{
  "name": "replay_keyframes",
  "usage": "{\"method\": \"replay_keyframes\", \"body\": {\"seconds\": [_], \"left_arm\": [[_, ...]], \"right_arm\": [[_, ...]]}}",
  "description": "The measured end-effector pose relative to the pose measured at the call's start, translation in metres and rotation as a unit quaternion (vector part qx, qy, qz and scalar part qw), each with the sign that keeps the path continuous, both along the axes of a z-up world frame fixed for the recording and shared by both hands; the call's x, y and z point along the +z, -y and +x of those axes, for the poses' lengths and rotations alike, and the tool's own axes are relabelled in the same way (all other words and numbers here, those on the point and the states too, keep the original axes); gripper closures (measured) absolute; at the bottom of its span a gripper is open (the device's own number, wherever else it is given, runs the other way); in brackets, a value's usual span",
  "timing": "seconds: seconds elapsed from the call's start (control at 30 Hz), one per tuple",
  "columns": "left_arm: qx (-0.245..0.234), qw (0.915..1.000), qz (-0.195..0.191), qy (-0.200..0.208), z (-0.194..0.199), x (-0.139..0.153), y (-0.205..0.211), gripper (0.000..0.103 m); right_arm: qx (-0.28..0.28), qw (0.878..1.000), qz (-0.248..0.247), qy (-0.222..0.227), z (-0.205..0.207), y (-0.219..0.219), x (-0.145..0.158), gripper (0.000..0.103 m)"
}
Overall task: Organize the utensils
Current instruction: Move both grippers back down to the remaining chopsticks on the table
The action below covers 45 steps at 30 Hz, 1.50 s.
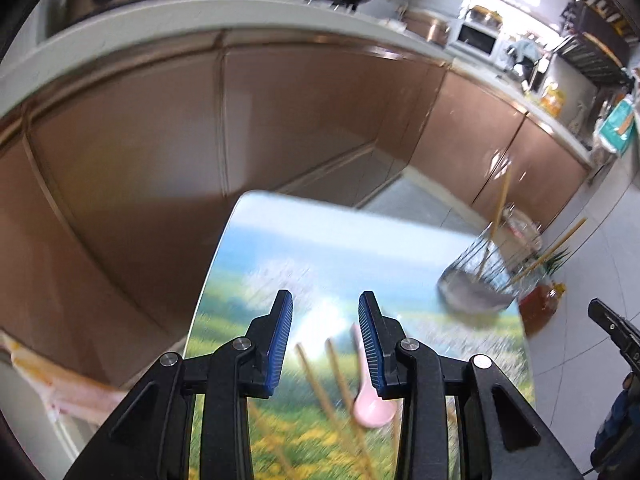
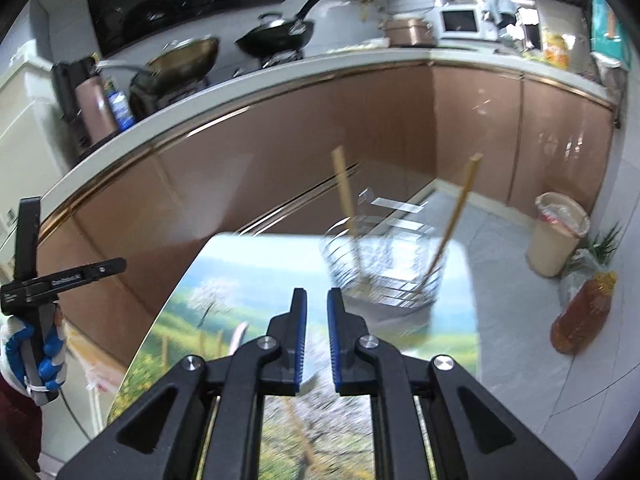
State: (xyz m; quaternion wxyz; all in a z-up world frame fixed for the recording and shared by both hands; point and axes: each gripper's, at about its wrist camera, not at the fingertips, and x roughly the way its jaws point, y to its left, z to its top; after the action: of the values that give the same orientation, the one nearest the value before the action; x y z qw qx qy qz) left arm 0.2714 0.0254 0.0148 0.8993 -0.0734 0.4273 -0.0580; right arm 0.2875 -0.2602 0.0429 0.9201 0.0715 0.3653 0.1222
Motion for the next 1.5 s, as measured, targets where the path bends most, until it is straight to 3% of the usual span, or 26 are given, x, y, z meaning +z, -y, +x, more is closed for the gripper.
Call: {"method": "replay_keyframes", "body": {"seconds": [0.3, 0.47, 0.67, 0.83, 1.17, 1.5], "left_arm": [[-0.006, 0.9948, -0.008, -0.101, 0.000, -0.056, -0.004, 0.069], [0.000, 0.9862, -0.012, -0.165, 0.019, -0.098, -0.003, 0.069], [0.005, 0.9765, -0.020, -0.215, 0.041, -0.134, 0.000, 0.069], [0.013, 0.9709, -0.022, -0.238, 0.054, -0.151, 0.002, 0.069], [0.017, 0.9617, -0.027, -0.272, 0.070, -0.169, 0.006, 0.069], [0.019, 0.9599, -0.028, -0.278, 0.077, -0.174, 0.006, 0.069]], "right_arm": [[0.069, 0.992, -0.002, -0.108, 0.018, -0.063, -0.054, 0.093], [0.100, 0.980, -0.016, -0.169, 0.043, -0.100, -0.099, 0.093], [0.116, 0.966, -0.036, -0.227, 0.075, -0.130, -0.145, 0.093], [0.118, 0.959, -0.038, -0.256, 0.092, -0.136, -0.171, 0.093], [0.117, 0.950, -0.041, -0.285, 0.111, -0.142, -0.193, 0.093], [0.110, 0.948, -0.054, -0.294, 0.115, -0.141, -0.201, 0.093]]}}
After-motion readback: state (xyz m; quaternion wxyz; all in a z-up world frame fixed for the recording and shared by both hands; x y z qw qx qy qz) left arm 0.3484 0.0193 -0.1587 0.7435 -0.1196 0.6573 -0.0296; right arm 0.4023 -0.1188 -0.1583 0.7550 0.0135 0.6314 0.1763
